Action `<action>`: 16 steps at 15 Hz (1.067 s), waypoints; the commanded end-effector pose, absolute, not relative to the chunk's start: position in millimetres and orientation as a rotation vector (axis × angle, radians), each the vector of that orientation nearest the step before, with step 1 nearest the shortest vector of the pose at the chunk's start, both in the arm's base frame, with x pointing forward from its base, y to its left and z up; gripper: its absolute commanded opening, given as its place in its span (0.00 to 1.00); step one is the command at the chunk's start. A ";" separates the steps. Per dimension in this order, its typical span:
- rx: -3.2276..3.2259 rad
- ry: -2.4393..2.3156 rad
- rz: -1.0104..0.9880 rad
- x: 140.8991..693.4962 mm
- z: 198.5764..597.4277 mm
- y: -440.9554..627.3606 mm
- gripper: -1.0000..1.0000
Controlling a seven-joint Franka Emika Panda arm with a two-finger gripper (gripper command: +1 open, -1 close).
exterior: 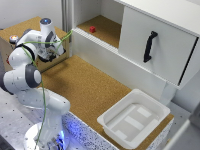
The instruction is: Pull the drawer
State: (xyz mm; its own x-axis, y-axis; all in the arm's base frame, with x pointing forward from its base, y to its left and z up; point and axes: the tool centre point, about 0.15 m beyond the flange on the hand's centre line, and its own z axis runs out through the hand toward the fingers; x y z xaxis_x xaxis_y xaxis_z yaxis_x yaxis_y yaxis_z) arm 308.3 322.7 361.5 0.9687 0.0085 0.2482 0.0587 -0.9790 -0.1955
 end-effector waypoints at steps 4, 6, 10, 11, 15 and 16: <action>-2.829 -0.021 -0.203 351.4 323.0 335.8 1.00; -2.803 -0.028 -0.179 356.4 316.2 335.2 1.00; -2.785 -0.061 -0.141 361.2 309.6 340.1 1.00; -2.782 -0.067 -0.140 361.5 309.6 341.5 1.00; -2.755 -0.142 -0.080 360.8 307.6 350.6 0.00; -2.754 -0.147 -0.081 360.6 308.1 351.0 0.00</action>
